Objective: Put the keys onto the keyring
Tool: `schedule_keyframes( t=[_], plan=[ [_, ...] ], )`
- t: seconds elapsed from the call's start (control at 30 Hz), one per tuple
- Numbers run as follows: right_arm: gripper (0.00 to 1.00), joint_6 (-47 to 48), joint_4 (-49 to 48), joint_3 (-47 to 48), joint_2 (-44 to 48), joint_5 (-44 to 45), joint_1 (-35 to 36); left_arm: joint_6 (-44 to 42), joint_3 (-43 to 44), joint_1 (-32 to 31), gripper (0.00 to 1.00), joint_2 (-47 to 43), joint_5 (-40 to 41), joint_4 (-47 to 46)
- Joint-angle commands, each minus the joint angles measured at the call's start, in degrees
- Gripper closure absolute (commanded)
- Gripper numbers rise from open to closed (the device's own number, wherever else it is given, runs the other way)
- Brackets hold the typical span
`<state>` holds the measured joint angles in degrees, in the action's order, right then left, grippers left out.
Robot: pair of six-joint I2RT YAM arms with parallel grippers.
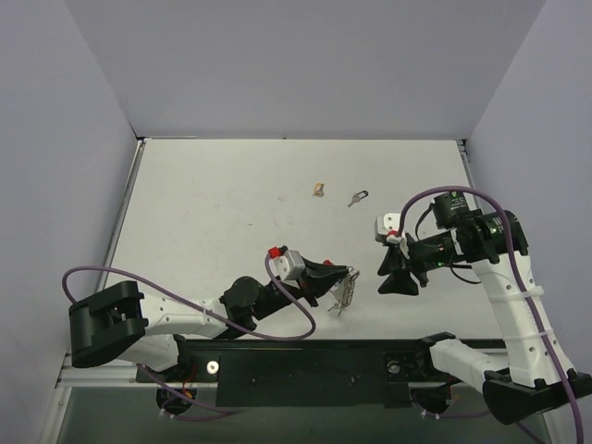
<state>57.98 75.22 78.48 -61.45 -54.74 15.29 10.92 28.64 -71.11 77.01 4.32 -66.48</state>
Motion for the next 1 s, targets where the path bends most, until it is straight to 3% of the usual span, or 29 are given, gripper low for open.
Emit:
schedule_keyframes(
  t=[0.0, 0.23, 0.57, 0.97],
  plan=[
    [0.61, 8.38, 0.02, -3.94, 0.81, -8.98, -0.52, 6.13, 0.36, 0.10, 1.00, 1.38, 3.50, -22.99],
    [0.61, 2.42, -8.58, -2.80, -0.51, -10.21, -0.44, 6.40, 1.76, 0.01, 1.00, 3.23, 5.44, -25.81],
    [0.61, -19.55, -28.11, -9.30, 2.30, -0.90, 1.59, 6.04, 4.84, -0.08, 1.00, 5.52, 6.06, -27.04],
    [0.71, -20.01, -29.25, -11.77, 3.18, -0.72, 2.20, 4.82, 5.37, 0.01, 1.00, 5.17, 6.23, -27.21]
  ],
)
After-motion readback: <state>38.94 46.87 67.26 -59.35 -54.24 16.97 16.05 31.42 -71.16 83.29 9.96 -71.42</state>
